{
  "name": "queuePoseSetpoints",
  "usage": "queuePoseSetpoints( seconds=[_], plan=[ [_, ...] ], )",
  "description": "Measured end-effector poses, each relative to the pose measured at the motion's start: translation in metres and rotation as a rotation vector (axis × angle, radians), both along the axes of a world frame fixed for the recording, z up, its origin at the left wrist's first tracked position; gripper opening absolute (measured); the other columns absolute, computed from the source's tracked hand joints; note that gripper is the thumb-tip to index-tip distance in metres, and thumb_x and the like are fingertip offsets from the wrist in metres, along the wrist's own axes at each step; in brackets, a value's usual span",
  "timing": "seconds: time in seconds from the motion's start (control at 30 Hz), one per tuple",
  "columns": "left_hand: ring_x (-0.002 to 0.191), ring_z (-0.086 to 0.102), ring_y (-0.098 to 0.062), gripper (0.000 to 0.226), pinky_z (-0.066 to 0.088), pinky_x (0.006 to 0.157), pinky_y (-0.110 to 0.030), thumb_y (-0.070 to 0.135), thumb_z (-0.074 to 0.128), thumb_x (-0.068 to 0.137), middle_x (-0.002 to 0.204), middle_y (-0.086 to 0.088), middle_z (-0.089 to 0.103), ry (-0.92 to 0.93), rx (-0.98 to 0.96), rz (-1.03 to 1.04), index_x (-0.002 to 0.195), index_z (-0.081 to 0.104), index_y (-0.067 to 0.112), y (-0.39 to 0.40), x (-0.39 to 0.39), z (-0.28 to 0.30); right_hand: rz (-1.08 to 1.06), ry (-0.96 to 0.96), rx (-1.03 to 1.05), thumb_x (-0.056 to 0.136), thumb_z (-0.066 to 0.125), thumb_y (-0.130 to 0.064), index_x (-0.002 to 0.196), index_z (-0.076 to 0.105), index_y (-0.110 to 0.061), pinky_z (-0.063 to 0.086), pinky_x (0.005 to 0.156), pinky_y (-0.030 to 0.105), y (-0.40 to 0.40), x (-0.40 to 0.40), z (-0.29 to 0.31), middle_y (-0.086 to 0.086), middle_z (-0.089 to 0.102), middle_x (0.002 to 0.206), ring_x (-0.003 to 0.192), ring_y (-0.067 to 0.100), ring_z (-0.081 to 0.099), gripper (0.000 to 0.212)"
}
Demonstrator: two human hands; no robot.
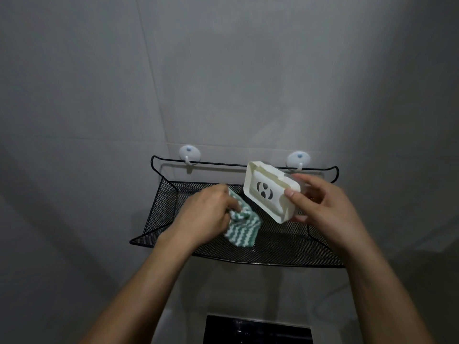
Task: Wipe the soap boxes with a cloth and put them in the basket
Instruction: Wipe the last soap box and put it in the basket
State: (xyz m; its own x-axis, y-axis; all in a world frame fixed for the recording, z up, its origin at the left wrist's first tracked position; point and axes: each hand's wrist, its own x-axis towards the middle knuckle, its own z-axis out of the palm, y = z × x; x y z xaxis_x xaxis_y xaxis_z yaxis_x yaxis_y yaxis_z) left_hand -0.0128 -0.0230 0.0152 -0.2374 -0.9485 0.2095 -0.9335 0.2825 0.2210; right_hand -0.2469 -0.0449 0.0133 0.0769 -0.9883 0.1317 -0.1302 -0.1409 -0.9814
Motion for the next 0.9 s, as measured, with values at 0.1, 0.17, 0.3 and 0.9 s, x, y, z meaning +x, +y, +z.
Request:
queuePoseSetpoints(
  seconds=[0.1,0.17,0.3,0.9],
  plan=[
    [0.106,0.057,-0.014,0.029,0.047,0.075,-0.031,0.024,0.06,0.09,0.107,0.01,0.057,-0.075,0.086,0.025,0.113,0.07,0.037,0.0,0.005,0.001,-0.031,0.053,-0.04,0.086,0.075,-0.024,0.124,0.067,-0.022,0.062,0.066,0.036,0.001,0.002,0.003,-0.001,0.073,0.105,0.097,0.016,0.071,0.04],
    [0.108,0.057,-0.014,0.031,0.051,0.083,-0.035,0.032,0.066,0.088,0.112,0.01,0.058,-0.072,0.055,0.05,0.119,0.065,0.038,0.001,0.006,0.003,-0.056,0.107,-0.06,0.083,0.077,-0.028,0.125,0.067,-0.022,0.062,0.067,0.037,0.0,0.003,0.005,-0.001,0.072,0.108,0.099,0.016,0.07,0.043],
    [0.116,0.051,-0.013,0.088,0.047,0.089,-0.032,0.049,0.082,0.069,0.133,0.01,0.047,0.082,-0.196,-0.011,0.144,0.036,0.041,0.006,-0.008,0.011,-0.092,0.178,-0.101,0.081,0.077,-0.036,0.119,0.069,-0.024,0.06,0.08,0.05,0.0,0.009,0.01,-0.007,0.072,0.103,0.096,0.016,0.07,0.041],
    [0.118,0.059,-0.003,0.078,0.047,0.099,-0.024,0.028,0.085,0.061,0.125,0.019,0.062,0.935,0.037,-0.167,0.127,0.045,0.035,-0.003,0.004,0.018,0.078,0.082,-0.035,0.078,0.079,-0.028,0.133,0.059,-0.025,0.054,0.098,0.039,0.002,-0.005,0.007,-0.001,0.066,0.122,0.111,0.011,0.066,0.059]
  ],
)
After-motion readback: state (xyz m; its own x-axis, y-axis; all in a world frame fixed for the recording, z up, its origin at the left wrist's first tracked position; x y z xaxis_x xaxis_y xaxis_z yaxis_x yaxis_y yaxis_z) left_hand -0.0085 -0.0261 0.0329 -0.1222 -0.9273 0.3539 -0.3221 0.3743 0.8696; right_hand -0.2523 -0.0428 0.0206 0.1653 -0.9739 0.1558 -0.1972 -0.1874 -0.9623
